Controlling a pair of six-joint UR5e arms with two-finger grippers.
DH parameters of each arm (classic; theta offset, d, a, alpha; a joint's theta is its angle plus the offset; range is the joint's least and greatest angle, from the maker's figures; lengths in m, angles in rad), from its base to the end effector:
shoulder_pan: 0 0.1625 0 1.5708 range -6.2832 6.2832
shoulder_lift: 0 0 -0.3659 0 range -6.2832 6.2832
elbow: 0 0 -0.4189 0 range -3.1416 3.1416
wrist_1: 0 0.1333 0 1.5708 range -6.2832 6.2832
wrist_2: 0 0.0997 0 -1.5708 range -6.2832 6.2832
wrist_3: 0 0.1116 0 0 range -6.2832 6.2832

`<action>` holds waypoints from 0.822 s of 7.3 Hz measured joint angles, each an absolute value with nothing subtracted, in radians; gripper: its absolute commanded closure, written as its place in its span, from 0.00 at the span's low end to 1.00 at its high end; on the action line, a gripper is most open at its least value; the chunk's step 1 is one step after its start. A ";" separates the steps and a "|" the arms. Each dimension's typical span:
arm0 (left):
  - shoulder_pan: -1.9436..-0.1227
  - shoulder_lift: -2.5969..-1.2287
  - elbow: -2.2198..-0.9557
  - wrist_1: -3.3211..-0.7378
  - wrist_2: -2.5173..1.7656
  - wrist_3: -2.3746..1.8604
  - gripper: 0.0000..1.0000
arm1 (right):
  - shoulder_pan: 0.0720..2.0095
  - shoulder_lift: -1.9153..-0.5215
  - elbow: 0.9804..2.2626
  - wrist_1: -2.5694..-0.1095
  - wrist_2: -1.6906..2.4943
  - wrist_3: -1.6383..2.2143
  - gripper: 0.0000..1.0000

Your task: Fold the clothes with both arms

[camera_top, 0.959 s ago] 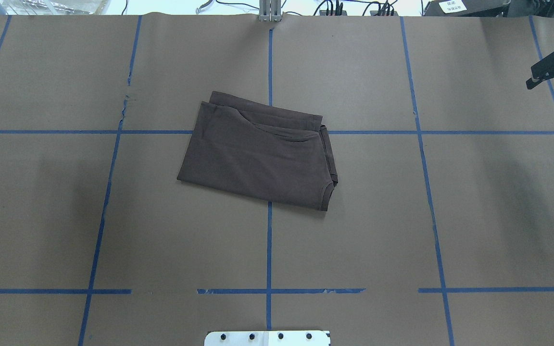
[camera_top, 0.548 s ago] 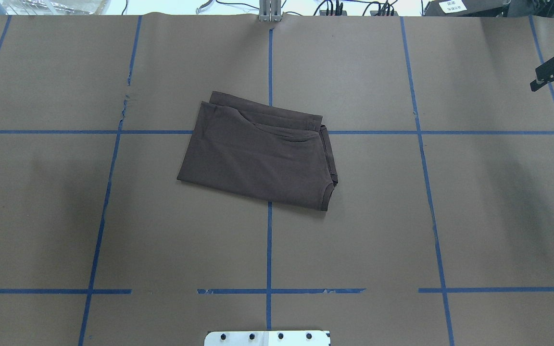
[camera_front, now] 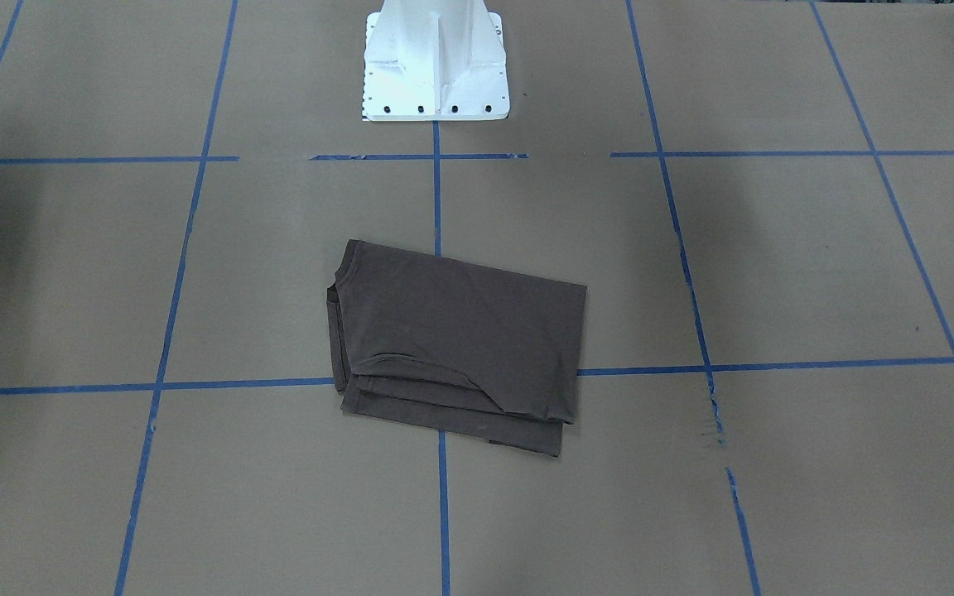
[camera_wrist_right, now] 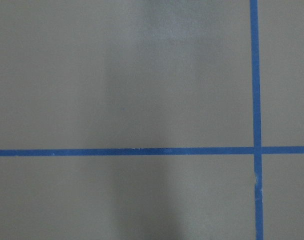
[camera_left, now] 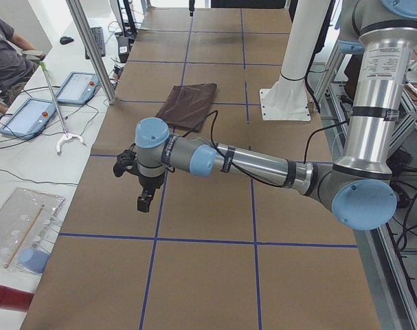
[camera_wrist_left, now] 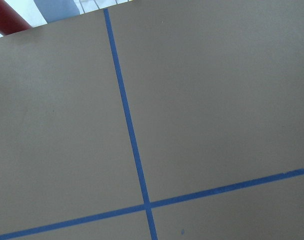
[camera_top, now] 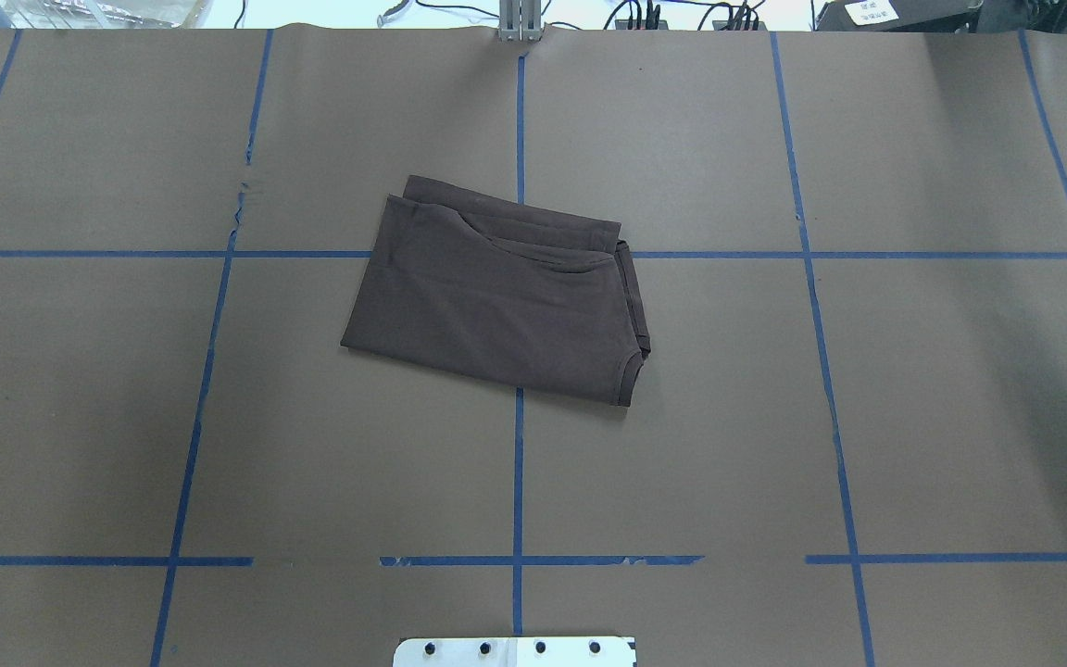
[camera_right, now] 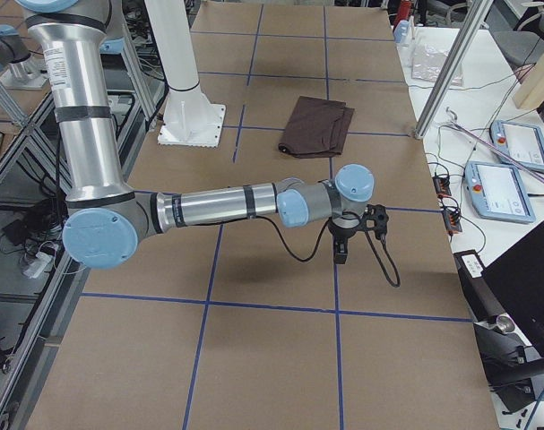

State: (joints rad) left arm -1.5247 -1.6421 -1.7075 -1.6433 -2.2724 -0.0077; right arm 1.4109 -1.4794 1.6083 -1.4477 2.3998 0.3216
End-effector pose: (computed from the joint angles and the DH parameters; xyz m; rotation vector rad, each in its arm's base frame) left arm -0.0356 -0.5576 0.4953 0.2501 0.7042 0.1350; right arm -0.0395 -0.5651 0.5212 0.0339 -0.8570 0.0472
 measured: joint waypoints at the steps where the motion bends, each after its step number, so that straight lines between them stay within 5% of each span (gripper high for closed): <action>1: -1.527 -1.600 -1.725 -1.645 -2.279 0.004 0.00 | 1.417 -1.505 1.620 -1.449 2.400 0.295 0.00; 6: -1.530 -1.542 -1.723 -1.692 -2.316 0.023 0.00 | 1.411 -1.537 1.625 -1.448 2.383 0.273 0.00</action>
State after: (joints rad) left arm -1.5304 -1.5421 -1.7232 -1.6925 -2.3164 0.0232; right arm 1.4114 -1.5366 1.6254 -1.4485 2.3830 0.2732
